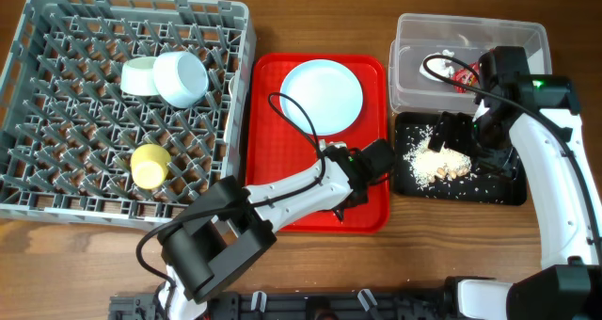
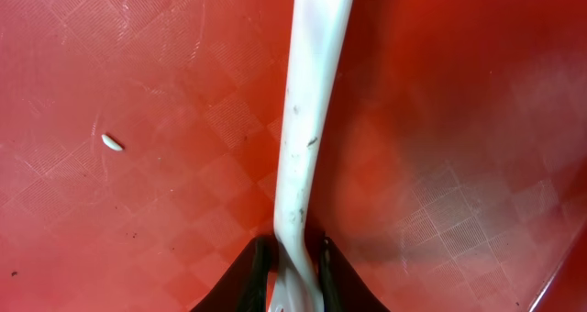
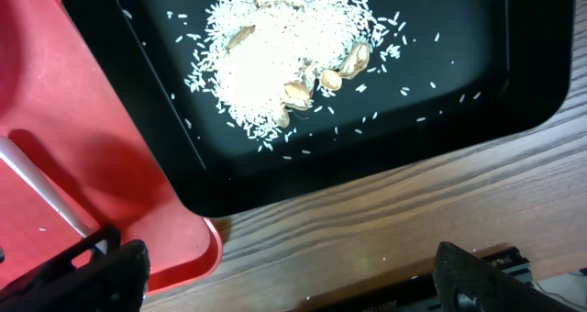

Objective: Sort waste into correct bins and load items into the dishwasher rack
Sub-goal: 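Grasp the white fork with the left gripper and put it in the rack, then grasp the white plate with the left gripper and stand it in the rack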

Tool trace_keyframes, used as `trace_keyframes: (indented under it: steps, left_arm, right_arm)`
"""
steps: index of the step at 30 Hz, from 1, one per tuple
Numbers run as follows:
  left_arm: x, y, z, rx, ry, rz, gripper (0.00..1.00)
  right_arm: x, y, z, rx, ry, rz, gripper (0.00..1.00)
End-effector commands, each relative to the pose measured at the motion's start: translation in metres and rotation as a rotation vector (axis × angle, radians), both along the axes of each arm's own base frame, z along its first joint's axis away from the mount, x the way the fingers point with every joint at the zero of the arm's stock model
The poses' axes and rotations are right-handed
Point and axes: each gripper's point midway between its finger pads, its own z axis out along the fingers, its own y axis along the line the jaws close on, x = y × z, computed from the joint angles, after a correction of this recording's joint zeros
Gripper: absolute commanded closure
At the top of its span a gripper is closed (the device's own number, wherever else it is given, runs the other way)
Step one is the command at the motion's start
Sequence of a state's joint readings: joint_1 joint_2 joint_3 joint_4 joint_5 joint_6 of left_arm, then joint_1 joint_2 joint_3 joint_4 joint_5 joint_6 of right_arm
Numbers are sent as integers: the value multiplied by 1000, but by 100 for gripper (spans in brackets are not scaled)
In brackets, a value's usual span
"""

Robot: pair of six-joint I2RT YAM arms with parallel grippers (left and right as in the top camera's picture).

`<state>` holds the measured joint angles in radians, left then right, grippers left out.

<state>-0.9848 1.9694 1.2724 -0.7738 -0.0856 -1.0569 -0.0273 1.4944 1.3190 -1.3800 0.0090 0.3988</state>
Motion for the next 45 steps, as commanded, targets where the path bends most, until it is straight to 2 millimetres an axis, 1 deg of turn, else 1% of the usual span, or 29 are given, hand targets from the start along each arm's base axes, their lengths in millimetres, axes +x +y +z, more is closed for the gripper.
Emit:
trace_keyframes:
  steps: [1,4,7,8,9,10,11,12,14,15,16,17,19,20,23,24,28,29,30,31,32,34,37,39,40,41,43,44,45]
  left_arm:
    - [-2,10,-11,50,8,5,87]
    - [2,21,-9,82,-1,16,96]
    - [11,35,2,101,-12,50,96]
    - [15,41,10,98,-17,61,96]
    - [22,46,22,85,-30,35,96]
    - [32,53,41,66,-57,-25,96]
    - [38,63,60,59,-77,-72,96]
    - [49,75,83,39,-120,-105,96]
    - [69,100,120,-3,-206,-102,96]
    - [77,111,132,-14,-239,-94,96]
    - [85,126,145,-15,-276,-97,96]
    - [96,150,161,-10,-321,-80,96]
    - [108,178,170,12,-353,-97,96]
    - [114,193,170,35,-352,-117,96]
    - [126,229,153,94,-298,-161,96]
    - [130,234,142,89,-267,-173,96]
    - [138,234,110,51,-189,-168,96]
    - [140,234,104,53,-177,-168,94]
    - [141,234,100,56,-170,-168,69]
    - [141,234,97,59,-164,-168,63]
    - [143,234,97,59,-170,-168,51]
    - [147,234,110,56,-207,-165,46]
    - [157,224,145,20,-307,-171,46]
    - [161,196,171,-85,-390,-224,47]
    - [161,181,180,-131,-423,-256,48]
    - [162,161,187,-178,-456,-303,48]
    - [161,126,187,-197,-490,-405,46]
    - [161,109,182,-196,-498,-472,43]
    - [159,85,174,-196,-506,-563,39]
  right_arm:
    - [1,-4,6,-21,-21,6,0]
    - [1,-4,6,-21,-22,6,0]
    - [1,-4,6,-22,-22,6,0]
    - [1,-4,6,-21,-22,9,0]
    - [1,-4,6,-22,-22,13,0]
    - [1,-4,6,-22,-23,13,0]
    - [1,-4,6,-22,-24,13,0]
    - [2,-4,6,-22,-25,14,0]
    - [2,-4,6,-22,-25,21,0]
    - [2,-4,6,-22,-25,21,0]
    - [2,-4,6,-22,-25,21,0]
    - [2,-4,6,-22,-25,21,0]
    - [2,-4,6,-22,-25,21,0]
    - [2,-4,6,-22,-25,21,0]
    - [2,-3,6,-18,-26,24,0]
    - [2,-3,6,-18,-26,24,0]
    - [2,-3,6,-18,-26,26,0]
    - [2,-3,6,-18,-25,29,0]
    - [2,-3,6,-18,-25,29,0]
    - [2,-3,6,-18,-25,30,0]
    - [2,-3,6,-18,-25,30,0]
    - [2,-3,6,-18,-26,30,0]
    - [2,-3,6,-18,-25,30,0]
    - [2,-3,6,-18,-25,30,0]
    - [2,-3,6,-18,-25,30,0]
    - [2,-3,6,-15,-26,30,1]
    - [2,-3,6,-14,-25,28,0]
    - [2,-2,6,-10,-25,27,0]
    - [2,1,6,4,-26,28,0]
